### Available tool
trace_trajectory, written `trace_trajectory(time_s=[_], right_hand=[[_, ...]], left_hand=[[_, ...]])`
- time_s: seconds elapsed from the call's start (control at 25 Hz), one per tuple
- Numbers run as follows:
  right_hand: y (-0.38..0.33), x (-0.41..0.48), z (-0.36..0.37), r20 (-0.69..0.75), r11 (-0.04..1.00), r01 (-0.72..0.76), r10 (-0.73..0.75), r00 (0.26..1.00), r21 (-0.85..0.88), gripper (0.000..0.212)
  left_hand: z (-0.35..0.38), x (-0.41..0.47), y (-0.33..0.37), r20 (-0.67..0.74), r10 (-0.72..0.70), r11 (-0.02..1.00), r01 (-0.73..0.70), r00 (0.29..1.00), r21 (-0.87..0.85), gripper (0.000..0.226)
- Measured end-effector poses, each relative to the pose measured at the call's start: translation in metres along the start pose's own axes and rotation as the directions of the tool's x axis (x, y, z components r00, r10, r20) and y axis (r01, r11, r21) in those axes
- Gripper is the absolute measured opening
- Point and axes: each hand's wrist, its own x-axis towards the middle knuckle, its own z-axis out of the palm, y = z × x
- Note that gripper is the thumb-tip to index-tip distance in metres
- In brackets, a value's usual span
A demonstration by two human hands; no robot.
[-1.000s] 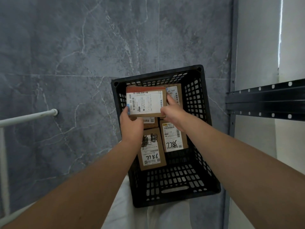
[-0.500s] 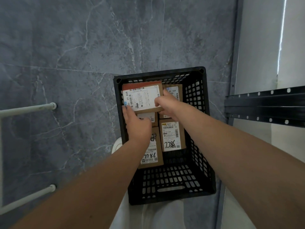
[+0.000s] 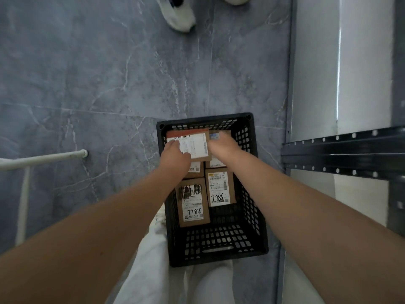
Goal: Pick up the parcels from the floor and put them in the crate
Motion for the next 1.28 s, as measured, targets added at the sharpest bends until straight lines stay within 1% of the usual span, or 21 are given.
trace_trajectory(time_s=[0.08,0.16,0.24,0.32,0.44,0.52,0.6,0.68,0.8,0.92,1.0,1.12,1.2,1.28], right_hand=[[-0.028,-0.032,-0.026,-0.063,0.997,0.076,-0.076,0.995,-0.011,0.055],[-0.065,-0.073,-0.063,-0.140,0.986,0.164,-0.168,0.976,-0.038,0.058],[-0.102,-0.122,-0.110,-0.234,0.968,0.231,-0.247,0.940,-0.093,0.061],[-0.129,-0.172,-0.156,-0.351,0.951,0.268,-0.307,0.884,-0.156,0.060],[-0.156,-0.270,-0.228,-0.550,0.928,0.304,-0.371,0.748,-0.213,0.059],[-0.164,-0.340,-0.270,-0.650,0.909,0.290,-0.416,0.636,-0.299,0.061],[-0.168,-0.406,-0.305,-0.708,0.890,0.245,-0.454,0.541,-0.384,0.065],[-0.174,-0.461,-0.334,-0.747,0.872,0.213,-0.489,0.451,-0.442,0.067],[-0.181,-0.554,-0.376,-0.807,0.857,0.181,-0.515,0.290,-0.482,0.068],[-0.187,-0.628,-0.404,-0.821,0.836,0.136,-0.548,0.158,-0.531,0.067],[-0.189,-0.662,-0.414,-0.818,0.824,0.078,-0.566,0.099,-0.561,0.067],[-0.187,-0.707,-0.414,-0.832,0.832,-0.038,-0.555,-0.007,-0.554,0.068],[-0.183,-0.733,-0.411,-0.853,0.852,-0.113,-0.518,-0.054,-0.511,0.070],[-0.178,-0.756,-0.405,-0.892,0.891,-0.152,-0.443,-0.086,-0.428,0.071]], left_hand=[[-0.027,-0.019,0.035,-0.002,0.061,0.997,-0.061,0.998,0.045,0.049],[-0.060,-0.043,0.079,-0.040,0.188,0.978,-0.183,0.981,0.097,0.045],[-0.097,-0.074,0.130,-0.074,0.351,0.923,-0.331,0.934,0.197,0.048],[-0.130,-0.106,0.181,-0.119,0.485,0.852,-0.436,0.867,0.290,0.055],[-0.175,-0.185,0.266,-0.189,0.675,0.725,-0.593,0.713,0.351,0.057],[-0.197,-0.250,0.319,-0.202,0.784,0.610,-0.670,0.587,0.424,0.059],[-0.218,-0.311,0.364,-0.211,0.870,0.489,-0.717,0.447,0.498,0.060],[-0.239,-0.361,0.403,-0.231,0.911,0.413,-0.747,0.343,0.521,0.061],[-0.268,-0.444,0.454,-0.256,0.947,0.310,-0.758,0.193,0.575,0.060],[-0.290,-0.509,0.489,-0.251,0.967,0.193,-0.777,0.047,0.600,0.059],[-0.300,-0.537,0.507,-0.231,0.972,0.121,-0.760,-0.039,0.638,0.058],[-0.310,-0.574,0.524,-0.190,0.972,0.040,-0.696,-0.140,0.717,0.059],[-0.315,-0.593,0.525,-0.155,0.968,-0.027,-0.701,-0.195,0.713,0.061],[-0.319,-0.604,0.523,-0.123,0.961,-0.093,-0.703,-0.250,0.705,0.061]])
